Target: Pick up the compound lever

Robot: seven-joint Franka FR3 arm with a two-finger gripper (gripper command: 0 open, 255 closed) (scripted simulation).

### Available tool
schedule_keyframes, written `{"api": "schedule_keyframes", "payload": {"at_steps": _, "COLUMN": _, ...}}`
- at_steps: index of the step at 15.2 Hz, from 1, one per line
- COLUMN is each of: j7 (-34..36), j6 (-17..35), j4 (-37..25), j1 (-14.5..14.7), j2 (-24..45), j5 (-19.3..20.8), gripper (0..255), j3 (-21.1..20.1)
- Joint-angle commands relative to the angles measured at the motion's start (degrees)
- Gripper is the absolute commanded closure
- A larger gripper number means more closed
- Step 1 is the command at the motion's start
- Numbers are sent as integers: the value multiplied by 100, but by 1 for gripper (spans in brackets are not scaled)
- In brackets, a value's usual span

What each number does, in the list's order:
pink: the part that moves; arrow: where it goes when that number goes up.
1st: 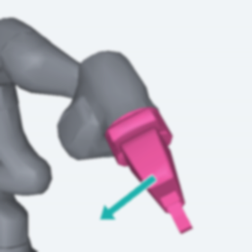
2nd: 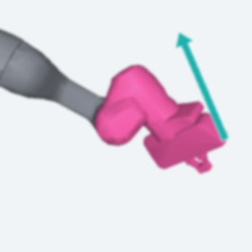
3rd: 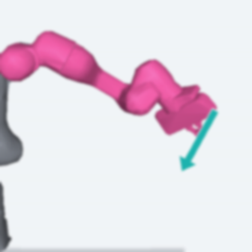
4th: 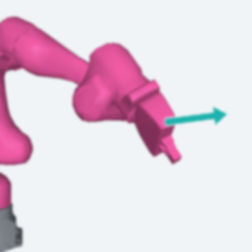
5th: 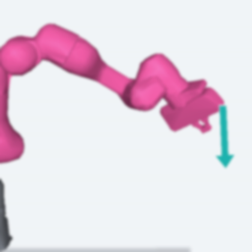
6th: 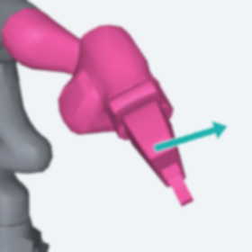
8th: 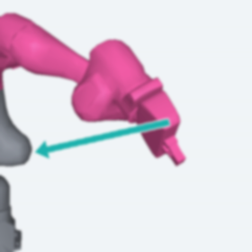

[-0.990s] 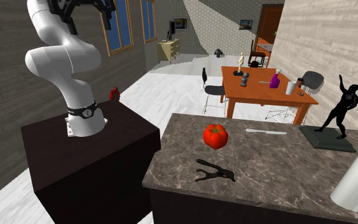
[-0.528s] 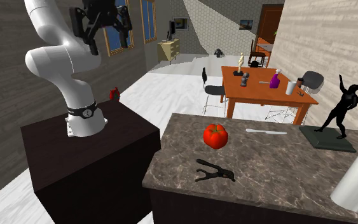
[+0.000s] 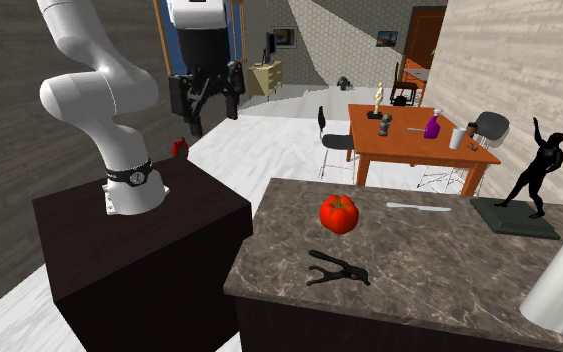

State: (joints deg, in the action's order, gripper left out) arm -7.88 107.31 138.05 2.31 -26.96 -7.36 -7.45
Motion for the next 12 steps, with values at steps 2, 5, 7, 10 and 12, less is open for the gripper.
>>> {"api": "schedule_keyframes", "payload": {"at_steps": 2, "j7": 9, "j6": 511, "j4": -35, "j1": 72, "j2": 580, "j5": -12, "gripper": 0, "j3": -145}}
{"api": "schedule_keyframes", "payload": {"at_steps": 5, "j7": 32, "j6": 957, "j4": -156, "j1": 134, "j2": 1191, "j5": 18, "gripper": 0, "j3": -281}}
{"api": "schedule_keyframes", "payload": {"at_steps": 7, "j7": 60, "j6": 1232, "j4": -272, "j1": 174, "j2": 1614, "j5": 62, "gripper": 0, "j3": -365}}
{"api": "schedule_keyframes", "payload": {"at_steps": 10, "j7": 120, "j6": 1607, "j4": -496, "j1": 236, "j2": 2264, "j5": 166, "gripper": 0, "j3": -480}}
{"api": "schedule_keyframes", "payload": {"at_steps": 12, "j7": 174, "j6": 1829, "j4": -680, "j1": 284, "j2": 2705, "j5": 262, "gripper": 0, "j3": -544}}
